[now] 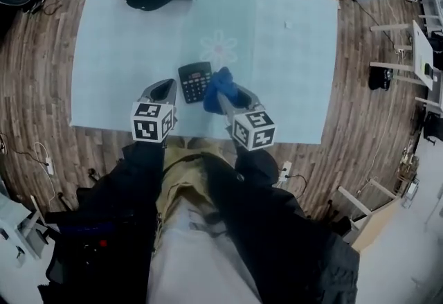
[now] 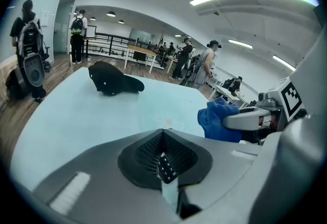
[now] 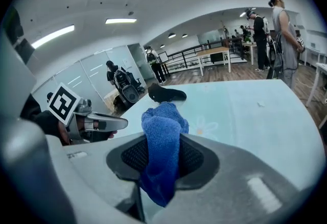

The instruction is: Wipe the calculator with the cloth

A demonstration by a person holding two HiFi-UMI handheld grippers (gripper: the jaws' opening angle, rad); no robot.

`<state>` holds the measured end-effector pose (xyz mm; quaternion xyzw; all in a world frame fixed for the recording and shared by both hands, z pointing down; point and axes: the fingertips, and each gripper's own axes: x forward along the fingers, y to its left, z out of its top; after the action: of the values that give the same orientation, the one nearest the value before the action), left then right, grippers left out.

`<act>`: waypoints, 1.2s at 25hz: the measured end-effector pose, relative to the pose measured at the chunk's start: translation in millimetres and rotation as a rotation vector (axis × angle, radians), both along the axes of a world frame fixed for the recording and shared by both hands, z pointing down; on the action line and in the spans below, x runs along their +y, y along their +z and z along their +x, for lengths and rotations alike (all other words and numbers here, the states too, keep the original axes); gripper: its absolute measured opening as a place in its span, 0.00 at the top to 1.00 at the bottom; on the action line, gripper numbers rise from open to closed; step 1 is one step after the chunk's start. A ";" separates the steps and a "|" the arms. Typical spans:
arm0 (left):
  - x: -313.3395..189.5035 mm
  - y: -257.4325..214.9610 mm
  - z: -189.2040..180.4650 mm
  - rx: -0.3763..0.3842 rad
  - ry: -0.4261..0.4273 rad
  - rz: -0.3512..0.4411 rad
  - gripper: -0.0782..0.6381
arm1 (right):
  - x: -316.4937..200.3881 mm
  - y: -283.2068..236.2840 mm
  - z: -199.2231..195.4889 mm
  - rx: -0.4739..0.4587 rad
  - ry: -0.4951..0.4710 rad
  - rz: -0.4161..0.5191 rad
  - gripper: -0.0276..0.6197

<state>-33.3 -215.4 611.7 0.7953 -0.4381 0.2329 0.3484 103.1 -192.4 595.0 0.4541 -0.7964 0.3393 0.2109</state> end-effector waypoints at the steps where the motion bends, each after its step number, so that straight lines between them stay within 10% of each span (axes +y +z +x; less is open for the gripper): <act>1: 1.2 8.6 -2.1 -0.001 0.007 -0.020 0.89 | -0.7 11.3 -4.4 0.019 -0.012 -0.022 0.76; 14: -2.4 57.1 -37.2 -0.031 0.018 -0.120 0.89 | -40.1 107.2 -36.2 0.394 -0.244 -0.110 0.76; 30: -5.6 62.7 -64.3 -0.029 -0.068 -0.132 0.89 | -10.4 123.9 -114.3 0.330 -0.419 -0.110 0.77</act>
<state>-97.6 -221.0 674.3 0.7516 -0.4537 0.2608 0.4015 -11.1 -202.8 718.9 0.3165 -0.8083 0.2524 0.4276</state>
